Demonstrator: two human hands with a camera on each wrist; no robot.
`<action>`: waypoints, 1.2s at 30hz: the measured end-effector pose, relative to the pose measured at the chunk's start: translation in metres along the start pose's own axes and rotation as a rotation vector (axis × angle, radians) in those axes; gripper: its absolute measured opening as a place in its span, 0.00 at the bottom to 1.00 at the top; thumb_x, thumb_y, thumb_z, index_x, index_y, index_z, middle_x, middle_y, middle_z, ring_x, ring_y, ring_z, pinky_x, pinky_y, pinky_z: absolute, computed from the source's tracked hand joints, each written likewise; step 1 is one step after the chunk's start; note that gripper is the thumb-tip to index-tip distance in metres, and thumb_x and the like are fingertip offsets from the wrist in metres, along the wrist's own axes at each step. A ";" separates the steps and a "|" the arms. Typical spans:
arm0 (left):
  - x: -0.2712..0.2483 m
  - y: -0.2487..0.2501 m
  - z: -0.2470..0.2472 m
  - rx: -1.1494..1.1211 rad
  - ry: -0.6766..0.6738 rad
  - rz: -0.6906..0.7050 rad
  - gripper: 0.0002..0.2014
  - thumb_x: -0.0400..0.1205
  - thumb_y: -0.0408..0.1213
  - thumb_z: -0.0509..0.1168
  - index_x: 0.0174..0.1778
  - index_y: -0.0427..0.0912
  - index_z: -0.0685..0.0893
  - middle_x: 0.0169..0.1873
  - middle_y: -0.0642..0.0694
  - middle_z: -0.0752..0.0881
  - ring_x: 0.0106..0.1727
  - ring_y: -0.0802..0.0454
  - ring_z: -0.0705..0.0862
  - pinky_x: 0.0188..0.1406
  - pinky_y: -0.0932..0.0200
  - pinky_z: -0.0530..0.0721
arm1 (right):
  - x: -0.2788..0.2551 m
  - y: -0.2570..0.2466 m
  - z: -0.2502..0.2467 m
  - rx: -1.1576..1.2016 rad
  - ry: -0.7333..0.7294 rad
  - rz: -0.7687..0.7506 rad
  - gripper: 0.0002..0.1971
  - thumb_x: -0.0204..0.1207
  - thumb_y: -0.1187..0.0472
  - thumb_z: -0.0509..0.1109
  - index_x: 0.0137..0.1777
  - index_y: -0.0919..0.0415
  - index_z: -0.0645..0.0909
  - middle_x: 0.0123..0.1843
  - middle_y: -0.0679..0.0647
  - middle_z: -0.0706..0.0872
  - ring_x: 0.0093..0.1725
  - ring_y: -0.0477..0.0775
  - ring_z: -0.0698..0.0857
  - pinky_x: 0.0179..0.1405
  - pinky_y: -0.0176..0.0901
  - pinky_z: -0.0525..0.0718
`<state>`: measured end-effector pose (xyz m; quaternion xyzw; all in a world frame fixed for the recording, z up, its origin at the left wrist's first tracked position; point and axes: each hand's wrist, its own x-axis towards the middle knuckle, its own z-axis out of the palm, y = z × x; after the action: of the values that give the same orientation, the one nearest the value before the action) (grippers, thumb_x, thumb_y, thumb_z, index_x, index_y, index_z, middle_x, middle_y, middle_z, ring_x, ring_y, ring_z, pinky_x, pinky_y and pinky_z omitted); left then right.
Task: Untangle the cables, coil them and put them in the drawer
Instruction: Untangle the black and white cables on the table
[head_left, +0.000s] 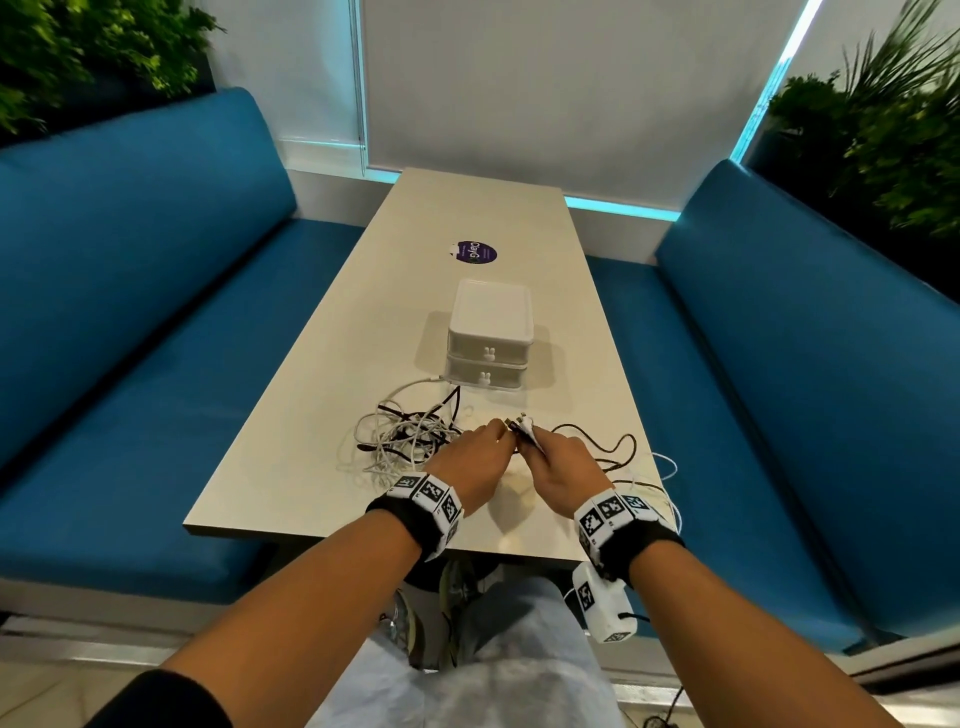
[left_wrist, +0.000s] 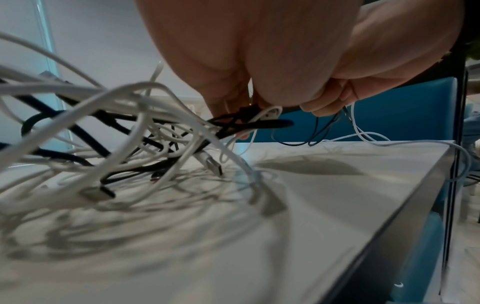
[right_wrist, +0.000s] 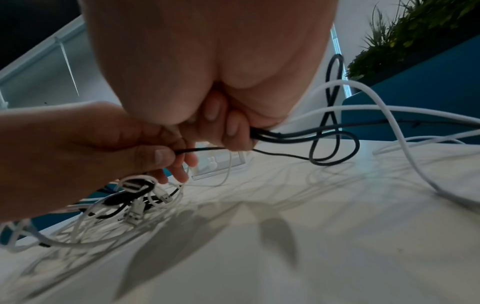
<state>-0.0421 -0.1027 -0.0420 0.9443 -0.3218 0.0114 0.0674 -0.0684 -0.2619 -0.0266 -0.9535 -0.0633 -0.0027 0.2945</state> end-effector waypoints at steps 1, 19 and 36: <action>0.001 0.000 0.001 -0.046 -0.011 -0.003 0.21 0.78 0.23 0.60 0.68 0.36 0.71 0.58 0.37 0.77 0.50 0.37 0.82 0.45 0.47 0.77 | 0.001 0.000 0.001 0.000 -0.006 0.013 0.15 0.87 0.54 0.59 0.63 0.60 0.81 0.45 0.63 0.88 0.44 0.64 0.83 0.42 0.48 0.77; -0.002 -0.036 0.023 0.072 0.098 -0.068 0.11 0.90 0.45 0.51 0.53 0.52 0.79 0.46 0.50 0.89 0.53 0.45 0.81 0.67 0.49 0.63 | 0.004 0.027 -0.024 -0.190 -0.122 0.243 0.12 0.86 0.52 0.56 0.49 0.50 0.80 0.40 0.55 0.83 0.36 0.56 0.81 0.32 0.45 0.74; 0.002 -0.028 0.017 0.179 0.059 -0.094 0.08 0.87 0.39 0.58 0.59 0.54 0.71 0.42 0.48 0.90 0.52 0.43 0.83 0.64 0.42 0.65 | 0.017 -0.006 0.014 -0.151 -0.096 0.115 0.17 0.88 0.53 0.55 0.63 0.62 0.79 0.55 0.65 0.87 0.56 0.68 0.83 0.52 0.54 0.81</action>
<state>-0.0243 -0.0841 -0.0617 0.9599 -0.2728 0.0647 -0.0073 -0.0523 -0.2470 -0.0341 -0.9741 -0.0221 0.0549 0.2182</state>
